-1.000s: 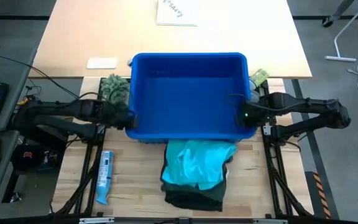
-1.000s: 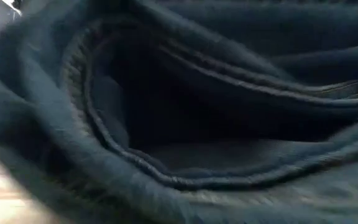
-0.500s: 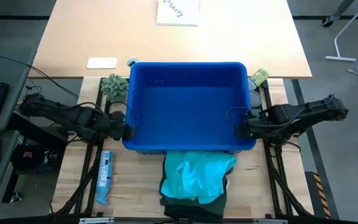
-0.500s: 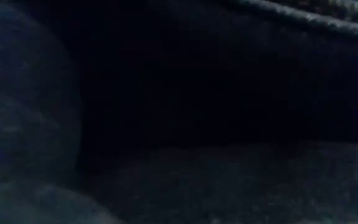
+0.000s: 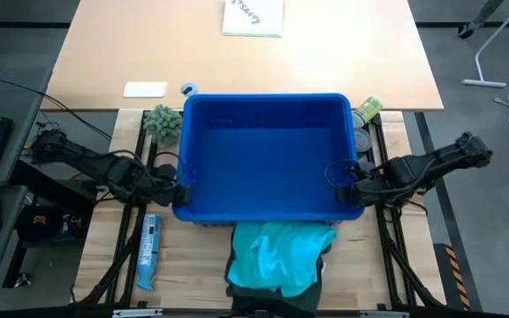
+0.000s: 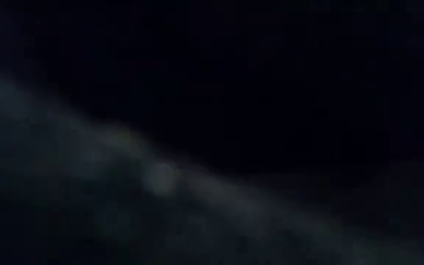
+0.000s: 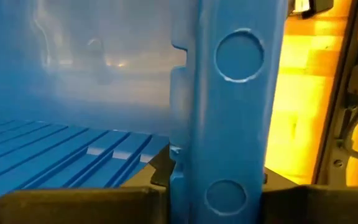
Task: Fold laundry
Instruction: Put the blue laundry bin on the top of the table
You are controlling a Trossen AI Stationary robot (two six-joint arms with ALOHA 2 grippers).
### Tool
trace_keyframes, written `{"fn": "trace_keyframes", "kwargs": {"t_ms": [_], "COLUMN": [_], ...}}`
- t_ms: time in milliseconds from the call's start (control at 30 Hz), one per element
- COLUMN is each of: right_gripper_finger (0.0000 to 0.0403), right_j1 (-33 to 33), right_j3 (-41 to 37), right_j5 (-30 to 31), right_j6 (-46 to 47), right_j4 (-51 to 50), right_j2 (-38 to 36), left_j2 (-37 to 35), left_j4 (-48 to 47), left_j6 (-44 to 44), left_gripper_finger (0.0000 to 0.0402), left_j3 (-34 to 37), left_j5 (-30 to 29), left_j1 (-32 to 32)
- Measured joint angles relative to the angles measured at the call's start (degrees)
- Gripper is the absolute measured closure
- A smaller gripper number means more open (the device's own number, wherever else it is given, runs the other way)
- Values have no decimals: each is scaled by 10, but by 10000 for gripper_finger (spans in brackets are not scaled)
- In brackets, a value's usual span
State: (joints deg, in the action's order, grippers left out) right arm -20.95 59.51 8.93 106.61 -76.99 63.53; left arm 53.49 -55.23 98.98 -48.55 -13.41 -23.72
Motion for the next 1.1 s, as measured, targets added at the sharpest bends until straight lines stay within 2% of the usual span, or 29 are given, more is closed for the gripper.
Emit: {"fn": "trace_keyframes", "kwargs": {"t_ms": [267, 333, 400, 500, 600, 867, 1100], "right_gripper_finger": [344, 345, 340, 296, 259, 240, 239], "right_j1": [-1, 2, 9, 23, 37, 45, 51], "right_j3": [0, 0, 0, 0, 0, 0, 0], "right_j5": [7, 19, 34, 47, 51, 45, 72], "right_j6": [9, 12, 15, 19, 22, -8, -6], "right_j4": [19, 16, 8, -9, -7, 27, -14], "right_j2": [1, 1, 0, 1, 0, 0, 0], "left_j2": [-1, -1, -2, -3, -4, -9, -18], "left_j4": [-28, -38, -54, -62, -68, -46, -65], "left_j6": [20, 13, -14, -59, -81, -118, -171], "left_gripper_finger": [347, 334, 303, 262, 242, 235, 234], "left_j3": [-6, -7, -7, -7, -7, -9, -22], "left_j5": [0, -11, -31, -49, -55, -11, -61], "left_j1": [0, 4, 11, 34, 63, 102, 143]}}
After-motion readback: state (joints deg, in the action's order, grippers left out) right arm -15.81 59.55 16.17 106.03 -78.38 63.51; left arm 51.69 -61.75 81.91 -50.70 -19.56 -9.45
